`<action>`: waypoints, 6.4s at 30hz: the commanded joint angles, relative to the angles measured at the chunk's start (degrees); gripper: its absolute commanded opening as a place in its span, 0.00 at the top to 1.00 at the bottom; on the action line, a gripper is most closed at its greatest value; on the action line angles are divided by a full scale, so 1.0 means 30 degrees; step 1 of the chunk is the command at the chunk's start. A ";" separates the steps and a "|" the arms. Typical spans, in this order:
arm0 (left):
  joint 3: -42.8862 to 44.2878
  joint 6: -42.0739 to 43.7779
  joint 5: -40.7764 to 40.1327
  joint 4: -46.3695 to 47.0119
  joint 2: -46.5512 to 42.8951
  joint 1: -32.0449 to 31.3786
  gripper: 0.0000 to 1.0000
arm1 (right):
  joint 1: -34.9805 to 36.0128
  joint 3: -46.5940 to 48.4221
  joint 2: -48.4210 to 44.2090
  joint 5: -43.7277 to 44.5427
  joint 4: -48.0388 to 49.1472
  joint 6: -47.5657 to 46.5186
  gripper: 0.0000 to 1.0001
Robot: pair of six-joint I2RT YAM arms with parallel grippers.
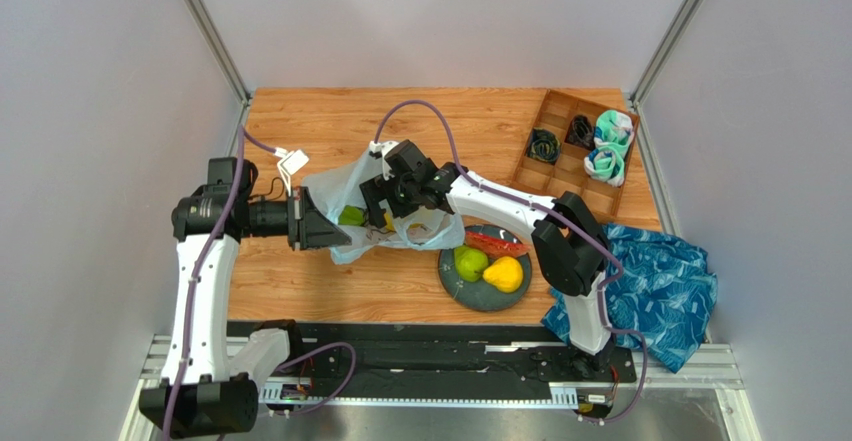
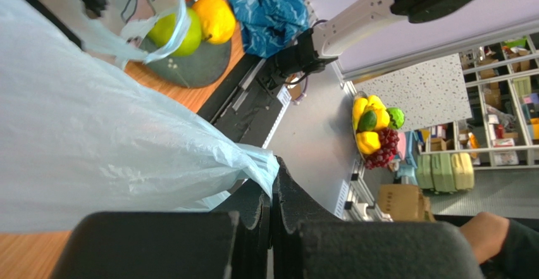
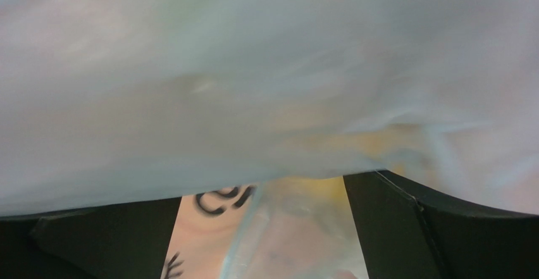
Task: Take the fake fruits out of the plastic bag
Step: Adjust the plastic bag at the center of the board, then take out the fake fruit from the plastic bag.
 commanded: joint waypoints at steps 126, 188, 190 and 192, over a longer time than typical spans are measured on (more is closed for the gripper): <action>2.5979 0.9283 -3.3766 -0.0123 1.2360 -1.2879 1.00 | 0.0394 0.2862 -0.4580 -0.1667 -0.2504 0.1348 0.10; 0.8108 -0.4018 -1.1354 0.3422 0.2135 -0.5262 1.00 | 0.1477 -0.0774 -0.5432 -0.3410 0.0863 -1.0149 0.60; 0.7405 -0.3873 -1.1236 0.3247 0.1551 -0.5232 1.00 | 0.1360 -0.0509 -0.4668 -0.2083 0.1333 -0.7652 0.60; 0.6588 -0.3901 -1.1207 0.3158 0.0877 -0.5115 1.00 | 0.1359 -0.0567 -0.3847 -0.1732 0.1684 -0.6916 0.60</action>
